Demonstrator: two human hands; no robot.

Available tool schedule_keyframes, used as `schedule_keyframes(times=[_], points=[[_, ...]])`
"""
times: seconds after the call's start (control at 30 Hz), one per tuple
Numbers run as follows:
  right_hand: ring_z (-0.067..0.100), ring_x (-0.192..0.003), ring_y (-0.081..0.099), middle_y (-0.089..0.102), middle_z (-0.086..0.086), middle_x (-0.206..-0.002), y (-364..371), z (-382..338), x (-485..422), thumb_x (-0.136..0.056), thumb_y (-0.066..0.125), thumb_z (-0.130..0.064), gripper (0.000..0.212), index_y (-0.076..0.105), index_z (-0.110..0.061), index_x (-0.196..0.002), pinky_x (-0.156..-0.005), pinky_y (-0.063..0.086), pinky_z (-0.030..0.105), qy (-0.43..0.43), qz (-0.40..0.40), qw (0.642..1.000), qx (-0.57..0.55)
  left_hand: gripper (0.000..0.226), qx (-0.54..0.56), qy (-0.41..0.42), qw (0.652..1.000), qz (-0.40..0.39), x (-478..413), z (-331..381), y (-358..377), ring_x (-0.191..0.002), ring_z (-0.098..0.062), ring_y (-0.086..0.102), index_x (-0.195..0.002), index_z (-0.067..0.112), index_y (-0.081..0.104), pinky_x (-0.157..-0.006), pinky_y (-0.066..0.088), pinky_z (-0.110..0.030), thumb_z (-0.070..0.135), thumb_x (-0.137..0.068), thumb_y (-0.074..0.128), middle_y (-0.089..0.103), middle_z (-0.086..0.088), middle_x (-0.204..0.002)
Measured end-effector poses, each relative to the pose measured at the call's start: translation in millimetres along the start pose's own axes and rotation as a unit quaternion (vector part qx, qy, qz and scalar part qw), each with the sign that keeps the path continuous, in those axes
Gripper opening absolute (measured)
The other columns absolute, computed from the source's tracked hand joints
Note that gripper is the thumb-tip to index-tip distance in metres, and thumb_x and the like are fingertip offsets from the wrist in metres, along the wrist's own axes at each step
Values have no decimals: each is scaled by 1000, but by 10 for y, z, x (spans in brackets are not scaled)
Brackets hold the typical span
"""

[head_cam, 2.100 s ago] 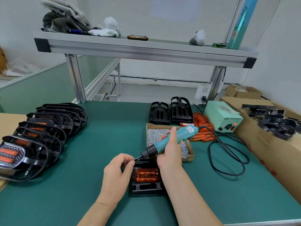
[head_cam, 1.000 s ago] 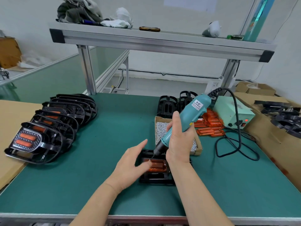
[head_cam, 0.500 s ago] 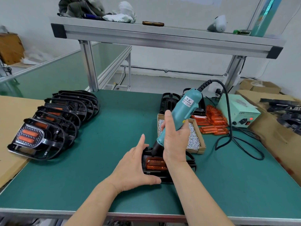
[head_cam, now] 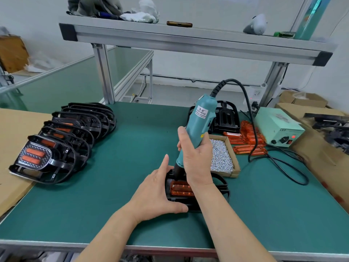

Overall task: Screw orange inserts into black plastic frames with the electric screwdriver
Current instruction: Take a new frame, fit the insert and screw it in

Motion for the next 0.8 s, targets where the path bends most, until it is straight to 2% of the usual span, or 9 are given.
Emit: schedule_keyframes(times=[0.07, 0.2, 0.37, 0.57, 0.7, 0.8], points=[[12, -61, 53, 59, -5, -67, 18, -4, 1, -83, 74, -41, 13, 62, -36, -79, -62, 49, 23, -5, -6, 1000, 11, 147, 2, 4, 1000, 0, 1, 10, -7, -123, 7, 33, -153, 38, -19, -94, 28, -11, 80, -47, 73, 26, 50, -129], [15, -63, 52, 58, -4, -69, 42, 6, 0, -82, 74, -42, 14, 62, -35, -80, -63, 49, 28, -7, -9, 1000, 16, 147, 7, -1, 1000, 3, 8, 9, -13, -124, 5, 35, -154, 36, -17, -96, 29, -13, 79, -46, 73, 33, 37, -137], [14, -64, 52, 58, -4, -70, 28, 24, -18, -83, 74, -41, 14, 61, -36, -80, -64, 49, 27, -13, 2, 1000, 20, 147, 13, -5, 1000, 3, 9, 13, -16, -124, 8, 34, -154, 37, -16, -96, 28, -12, 77, -46, 75, 33, 39, -136], [17, -60, 51, 57, 0, -66, 58, 24, 14, -81, 73, -42, 19, 59, -29, -79, -60, 49, 40, -30, 13, 998, 47, 147, 22, -1, 1000, 5, 13, 19, -21, -118, 18, 33, -155, 36, -14, -92, 28, -3, 74, -47, 78, 28, 56, -124], [14, -57, 50, 56, -2, -64, 38, 21, 34, -83, 72, -37, 18, 58, -27, -78, -56, 48, 28, -40, 11, 998, 39, 146, 27, 4, 1000, 6, 24, 37, -32, -117, 25, 29, -155, 36, -13, -91, 25, 3, 73, -48, 79, 26, 58, -126], [13, -56, 50, 55, -3, -63, 30, 33, 32, -82, 72, -36, 17, 57, -32, -74, -56, 47, 26, -35, 14, 999, 31, 145, 29, 5, 1000, 8, 31, 44, -40, -117, 24, 31, -156, 35, -12, -91, 26, 3, 72, -49, 79, 28, 57, -125]])
Point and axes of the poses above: each hand's wrist, its own x-axis away from the middle knuckle, its own y-axis out of the palm, z = x × y, the point moved 5 cm from there along -x, towards the middle knuckle
